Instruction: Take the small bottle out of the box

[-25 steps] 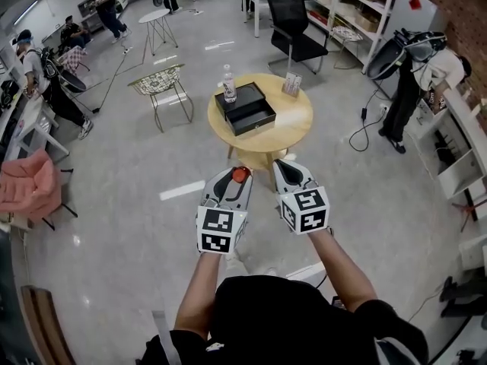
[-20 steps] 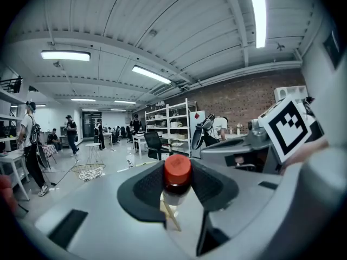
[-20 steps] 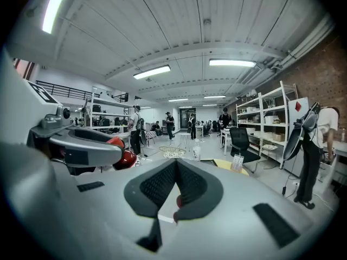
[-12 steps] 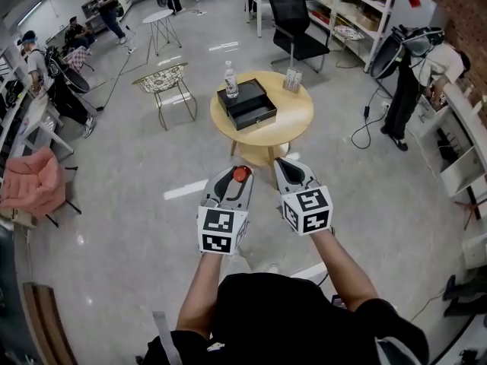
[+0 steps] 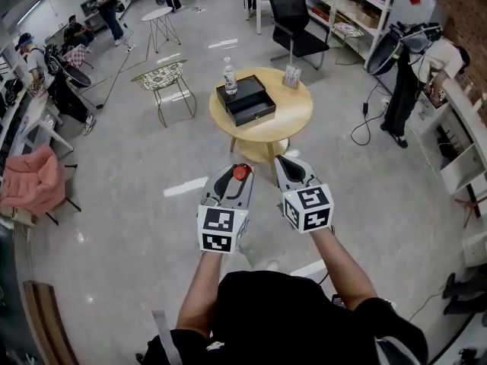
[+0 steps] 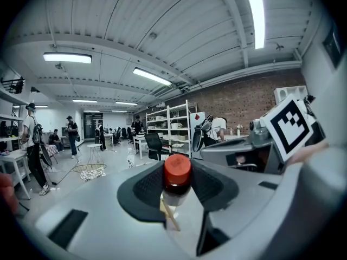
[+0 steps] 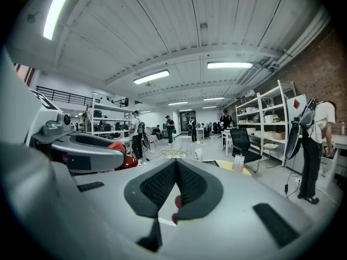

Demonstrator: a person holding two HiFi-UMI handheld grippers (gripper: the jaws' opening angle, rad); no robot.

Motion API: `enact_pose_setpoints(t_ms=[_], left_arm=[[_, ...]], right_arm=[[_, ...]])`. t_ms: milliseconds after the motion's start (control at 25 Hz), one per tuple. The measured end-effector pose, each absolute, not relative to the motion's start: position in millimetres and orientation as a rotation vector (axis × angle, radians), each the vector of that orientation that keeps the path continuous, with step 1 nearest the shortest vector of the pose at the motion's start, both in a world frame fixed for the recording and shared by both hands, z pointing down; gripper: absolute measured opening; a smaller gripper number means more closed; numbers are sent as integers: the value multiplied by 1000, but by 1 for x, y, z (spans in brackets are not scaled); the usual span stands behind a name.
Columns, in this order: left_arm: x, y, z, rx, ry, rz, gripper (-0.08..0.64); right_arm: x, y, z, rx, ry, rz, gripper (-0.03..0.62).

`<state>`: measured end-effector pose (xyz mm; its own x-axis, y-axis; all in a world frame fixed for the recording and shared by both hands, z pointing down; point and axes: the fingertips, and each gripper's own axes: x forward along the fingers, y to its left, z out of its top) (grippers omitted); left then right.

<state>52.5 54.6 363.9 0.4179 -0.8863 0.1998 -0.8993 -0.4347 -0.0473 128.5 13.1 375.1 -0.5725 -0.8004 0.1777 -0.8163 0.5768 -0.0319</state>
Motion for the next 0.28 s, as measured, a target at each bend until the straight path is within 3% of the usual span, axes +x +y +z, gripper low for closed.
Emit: enact_pose_setpoints(t_ms=[280], left_arm=[[52,53,366,2573,-1637,299,147]], right_arm=[[128,13,378,1356,-2663,171,-2]])
